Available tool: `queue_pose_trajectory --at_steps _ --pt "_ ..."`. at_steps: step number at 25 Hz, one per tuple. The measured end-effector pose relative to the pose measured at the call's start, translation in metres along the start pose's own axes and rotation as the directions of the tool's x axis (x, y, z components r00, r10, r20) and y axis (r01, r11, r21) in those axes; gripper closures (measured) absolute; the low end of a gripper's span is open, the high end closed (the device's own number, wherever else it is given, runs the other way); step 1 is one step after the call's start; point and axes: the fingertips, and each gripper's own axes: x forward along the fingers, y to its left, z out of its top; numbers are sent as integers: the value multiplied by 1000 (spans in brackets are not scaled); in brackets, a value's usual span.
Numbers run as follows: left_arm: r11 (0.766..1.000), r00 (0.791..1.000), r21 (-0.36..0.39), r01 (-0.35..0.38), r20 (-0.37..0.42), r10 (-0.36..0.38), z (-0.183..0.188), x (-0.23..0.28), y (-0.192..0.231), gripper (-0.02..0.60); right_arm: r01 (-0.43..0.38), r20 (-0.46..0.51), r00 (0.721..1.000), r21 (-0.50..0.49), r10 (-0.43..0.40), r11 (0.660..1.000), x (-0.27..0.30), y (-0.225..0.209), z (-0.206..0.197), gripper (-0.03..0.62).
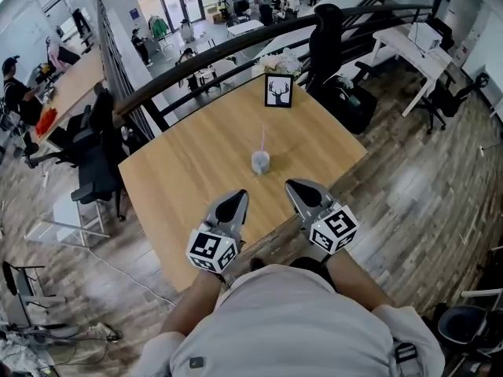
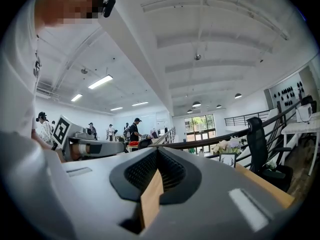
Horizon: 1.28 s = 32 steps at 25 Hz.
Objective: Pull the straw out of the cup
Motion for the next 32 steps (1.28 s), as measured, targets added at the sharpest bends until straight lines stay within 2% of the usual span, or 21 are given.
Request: queue_pose_trajectory --at_steps 8,16,25,32 --pt "998 998 -33 -54 -27 54 -16 14 47 578 -26 -33 999 42 28 999 46 -26 -18 585" --pt "990 989 -33 -138 -66 135 -24 60 86 578 -114 -93 988 96 123 989 93 -82 -38 572" --pt "973 968 -58 -221 -138 212 -50 125 129 578 -183 -209 952 194 223 964 152 -151 -91 493" --pt "962 949 -79 -263 -199 243 -88 170 158 578 -169 -298 922 271 249 948 186 -201 -148 480"
